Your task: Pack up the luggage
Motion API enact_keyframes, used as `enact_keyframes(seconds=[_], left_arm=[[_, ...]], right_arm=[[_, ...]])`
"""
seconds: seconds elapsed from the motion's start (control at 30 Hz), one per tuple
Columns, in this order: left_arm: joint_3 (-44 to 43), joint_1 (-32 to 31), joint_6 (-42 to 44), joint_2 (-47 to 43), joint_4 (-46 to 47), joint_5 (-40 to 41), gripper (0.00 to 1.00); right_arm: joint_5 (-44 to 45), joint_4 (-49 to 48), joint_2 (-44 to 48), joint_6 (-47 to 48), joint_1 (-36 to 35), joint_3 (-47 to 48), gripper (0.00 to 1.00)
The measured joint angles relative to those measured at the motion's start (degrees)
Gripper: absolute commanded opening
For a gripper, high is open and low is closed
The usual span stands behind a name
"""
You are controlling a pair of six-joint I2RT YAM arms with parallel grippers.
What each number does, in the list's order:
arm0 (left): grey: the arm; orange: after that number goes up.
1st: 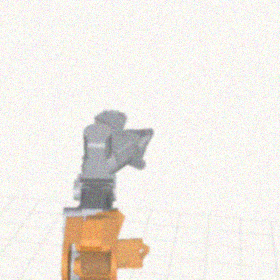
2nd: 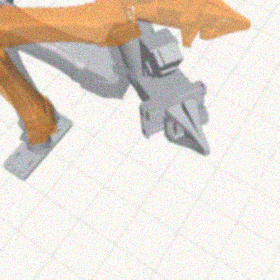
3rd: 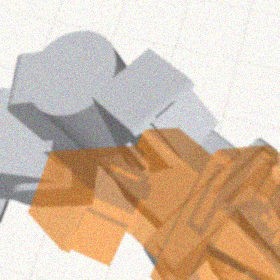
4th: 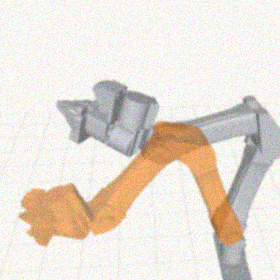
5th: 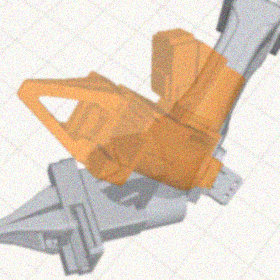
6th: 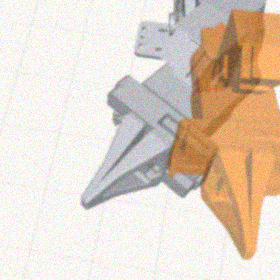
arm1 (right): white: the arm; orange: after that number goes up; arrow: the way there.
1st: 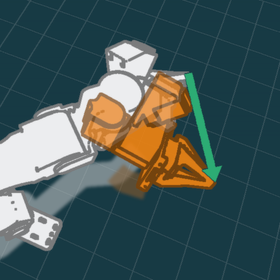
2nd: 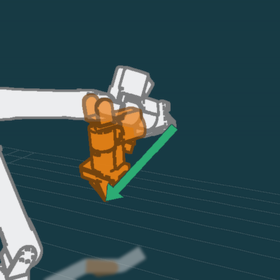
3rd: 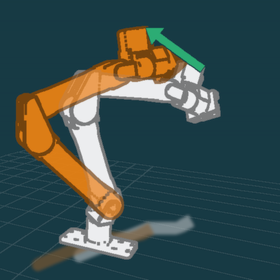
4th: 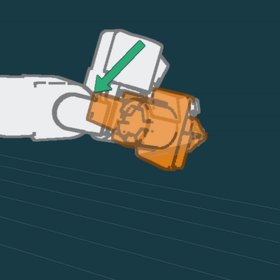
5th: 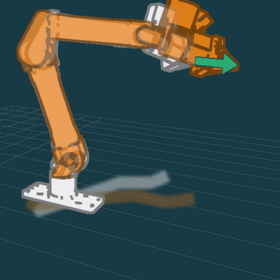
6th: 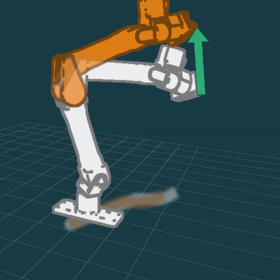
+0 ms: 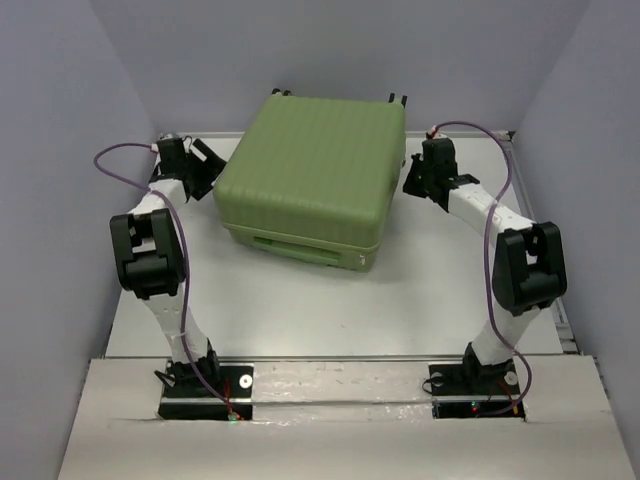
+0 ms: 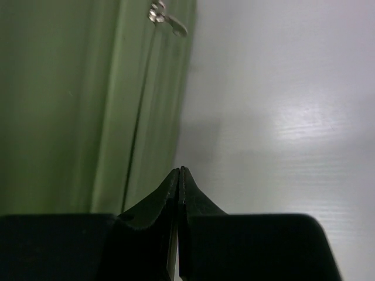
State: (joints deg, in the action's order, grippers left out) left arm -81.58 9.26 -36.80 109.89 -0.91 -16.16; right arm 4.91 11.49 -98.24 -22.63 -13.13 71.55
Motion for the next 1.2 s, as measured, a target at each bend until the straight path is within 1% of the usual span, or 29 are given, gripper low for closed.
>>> enact_keyframes(seconds=[0.13,0.27,0.3,0.37,0.43,0.53,0.6,0.67,0.8,0.83,0.9,0.97,1.07,1.17,1.2], left_arm=[[6.2,-3.1,-3.5,0.7,5.2,-0.8,0.93],[12.9,-4.8,-7.8,-0.8,13.3,1.8,0.93],[16.2,-5.0,-9.3,-2.5,16.0,2.8,0.93],[20.7,-5.7,-10.9,-5.6,18.2,4.7,0.93],[26.8,-6.9,-12.6,-10.6,21.2,8.0,0.93],[34.6,-9.4,-13.2,-19.3,22.6,14.2,0.93],[39.1,-11.2,-13.2,-24.6,22.3,17.4,0.93],[45.4,-14.3,-12.3,-31.8,21.4,21.3,0.93],[52.6,-18.5,-9.2,-44.3,17.8,25.2,0.93],[54.8,-19.7,-8.6,-47.9,17.3,25.7,0.93],[58.2,-22.6,-8.1,-54.1,15.6,26.6,0.93],[60.2,-25.2,-7.9,-57.7,14.4,27.9,0.94],[61.4,-29.0,-7.1,-61.2,12.1,29.3,0.94],[61.0,-30.3,-5.7,-63.1,9.6,29.6,0.95],[60.7,-30.5,-5.2,-63.8,8.2,29.6,0.96]], right_arm=[[-3.1,-1.3,-6.5,-0.5,0.2,7.5,0.07],[-7.5,-1.6,-10.8,-0.2,0.7,11.5,0.07],[-8.5,-1.6,-11.5,-0.2,1.2,12.0,0.07],[-10.0,-1.6,-13.2,0.6,1.4,13.4,0.07],[-10.3,-1.2,-14.0,2.0,1.4,14.5,0.07],[-10.3,-0.2,-15.2,4.3,1.4,16.5,0.07],[-10.6,0.5,-16.9,6.1,1.4,19.2,0.07],[-11.5,0.5,-18.3,7.1,1.4,21.1,0.07],[-15.1,0.4,-21.2,8.7,1.4,25.1,0.07],[-16.4,0.5,-22.1,8.8,1.4,26.3,0.09],[-20.2,1.6,-24.4,8.7,1.4,30.0,0.25],[-21.7,2.9,-26.8,8.5,1.3,34.3,0.30],[-21.9,5.9,-29.9,8.2,1.2,41.1,0.29],[-21.1,6.2,-29.1,7.7,1.2,43.5,0.31],[-21.2,6.3,-28.2,7.2,1.3,43.0,0.34]])
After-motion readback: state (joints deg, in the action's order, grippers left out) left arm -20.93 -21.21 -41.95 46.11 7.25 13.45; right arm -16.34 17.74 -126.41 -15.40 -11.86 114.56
